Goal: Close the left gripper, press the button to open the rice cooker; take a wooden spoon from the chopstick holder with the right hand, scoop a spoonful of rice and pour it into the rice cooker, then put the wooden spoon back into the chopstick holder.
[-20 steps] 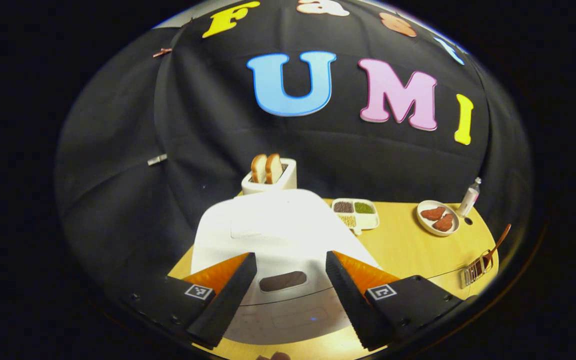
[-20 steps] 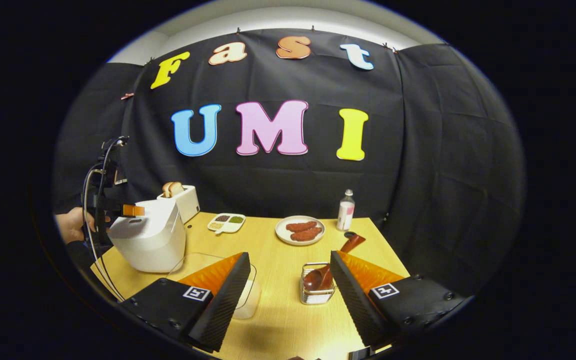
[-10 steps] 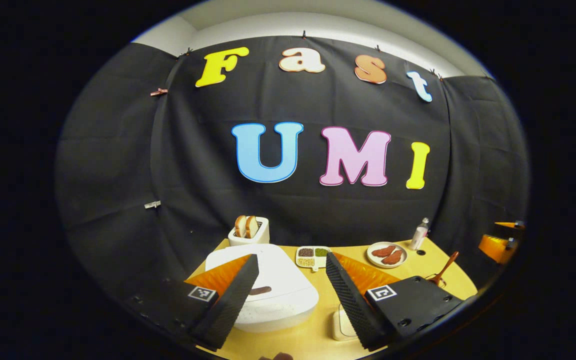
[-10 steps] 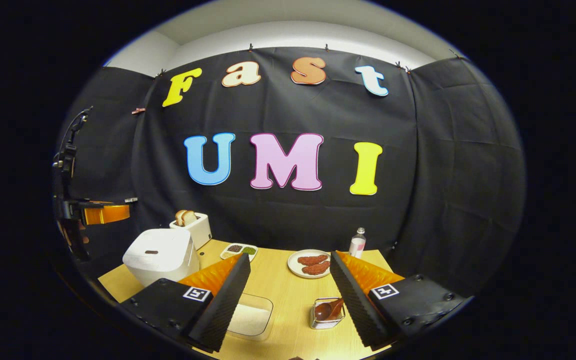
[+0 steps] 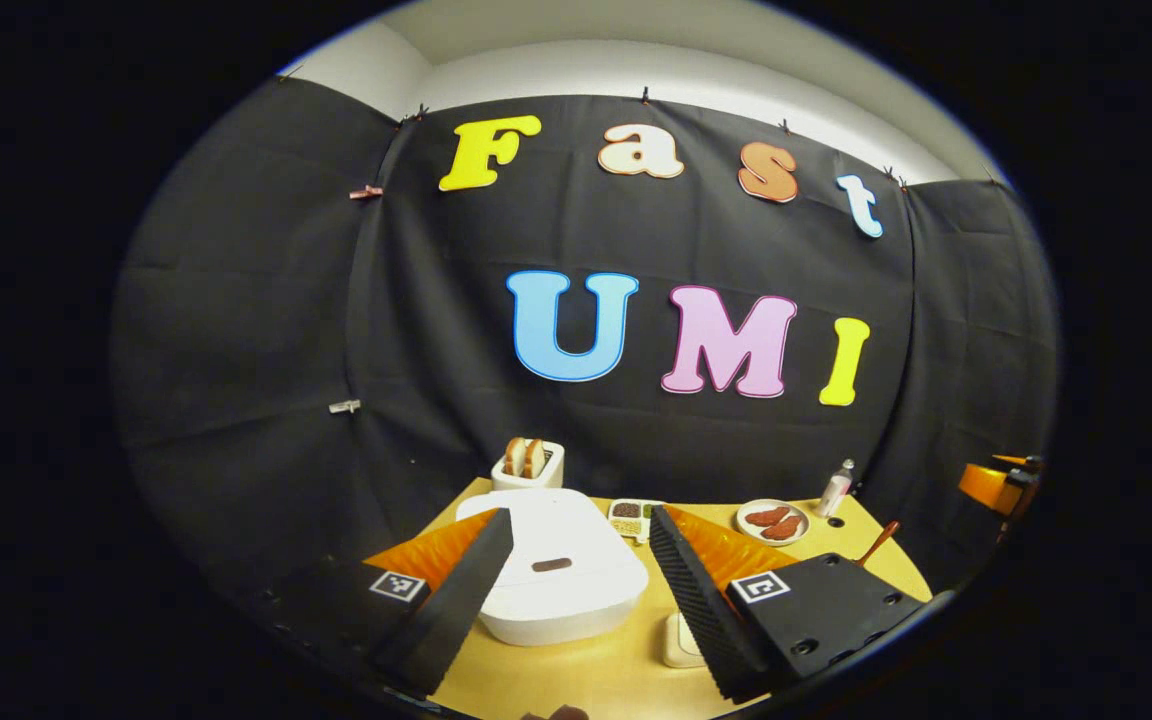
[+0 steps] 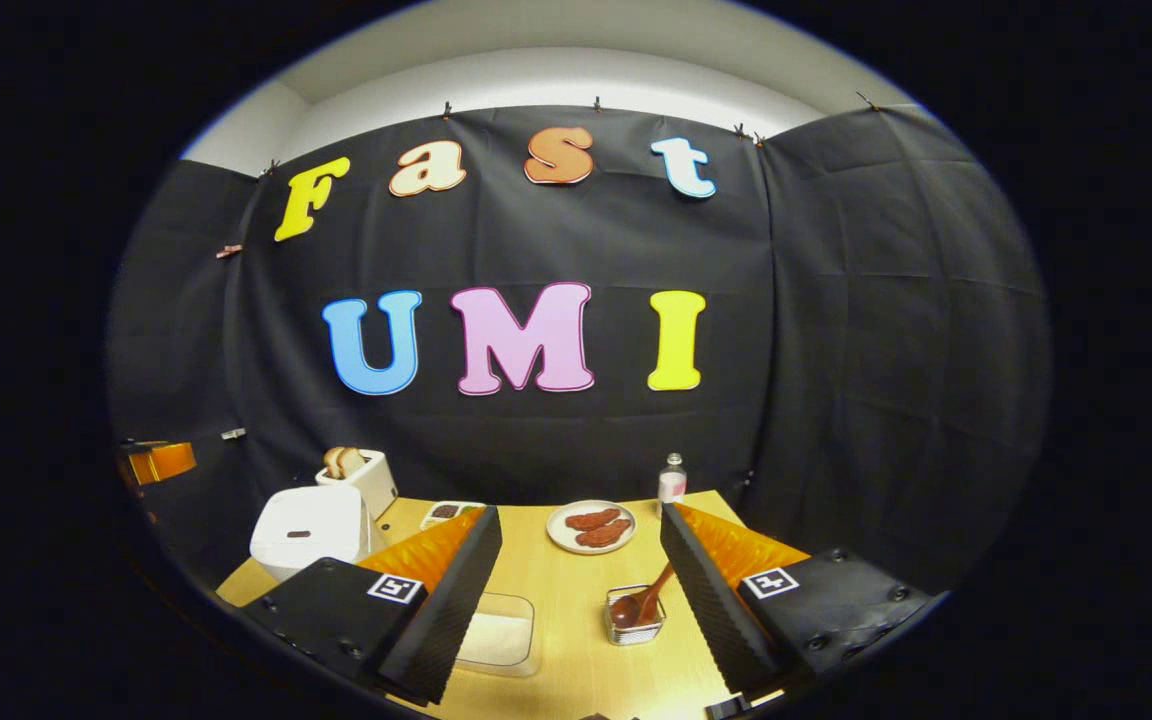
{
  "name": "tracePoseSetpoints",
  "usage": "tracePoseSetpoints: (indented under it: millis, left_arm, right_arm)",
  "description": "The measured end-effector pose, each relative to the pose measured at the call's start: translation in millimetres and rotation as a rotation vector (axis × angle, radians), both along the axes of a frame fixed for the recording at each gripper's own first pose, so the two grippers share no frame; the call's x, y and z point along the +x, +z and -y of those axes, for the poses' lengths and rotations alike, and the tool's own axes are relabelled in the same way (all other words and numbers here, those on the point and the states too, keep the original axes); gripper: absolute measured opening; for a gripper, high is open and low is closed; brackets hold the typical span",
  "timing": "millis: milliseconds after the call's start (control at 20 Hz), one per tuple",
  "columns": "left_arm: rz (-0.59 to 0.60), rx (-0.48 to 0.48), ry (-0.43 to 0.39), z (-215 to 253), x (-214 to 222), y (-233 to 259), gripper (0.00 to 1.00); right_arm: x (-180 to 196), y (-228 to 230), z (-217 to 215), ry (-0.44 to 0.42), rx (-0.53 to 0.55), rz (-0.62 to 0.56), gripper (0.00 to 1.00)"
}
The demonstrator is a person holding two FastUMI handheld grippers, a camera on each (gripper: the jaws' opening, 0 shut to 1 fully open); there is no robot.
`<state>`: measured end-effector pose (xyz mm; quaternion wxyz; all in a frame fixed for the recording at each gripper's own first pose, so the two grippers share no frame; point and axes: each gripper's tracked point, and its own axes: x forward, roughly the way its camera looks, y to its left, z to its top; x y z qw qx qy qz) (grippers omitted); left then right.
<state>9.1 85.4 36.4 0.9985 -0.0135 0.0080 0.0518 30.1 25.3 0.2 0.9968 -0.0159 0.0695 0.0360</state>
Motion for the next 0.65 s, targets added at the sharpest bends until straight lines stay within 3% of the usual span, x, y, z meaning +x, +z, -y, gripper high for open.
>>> tracePoseSetpoints:
  millis: [150, 400, 650]
  left_arm:
    - [0.024, 0.049, -0.013, -3.0, -6.8, 4.5, 0.95]
    - [0.040, 0.032, -0.063, 13.0, -4.0, 12.7, 0.95]
    - [0.039, 0.044, -0.106, 25.1, -4.0, 9.3, 0.95]
  right_arm:
    - [-7.0, 7.2, -0.3, -0.019, -0.014, 0.018, 1.00]
    - [-10.9, 12.5, -19.0, 0.010, -0.003, 0.023, 0.96]
    - [-16.3, 9.3, -31.4, 0.018, 0.001, 0.013, 1.00]
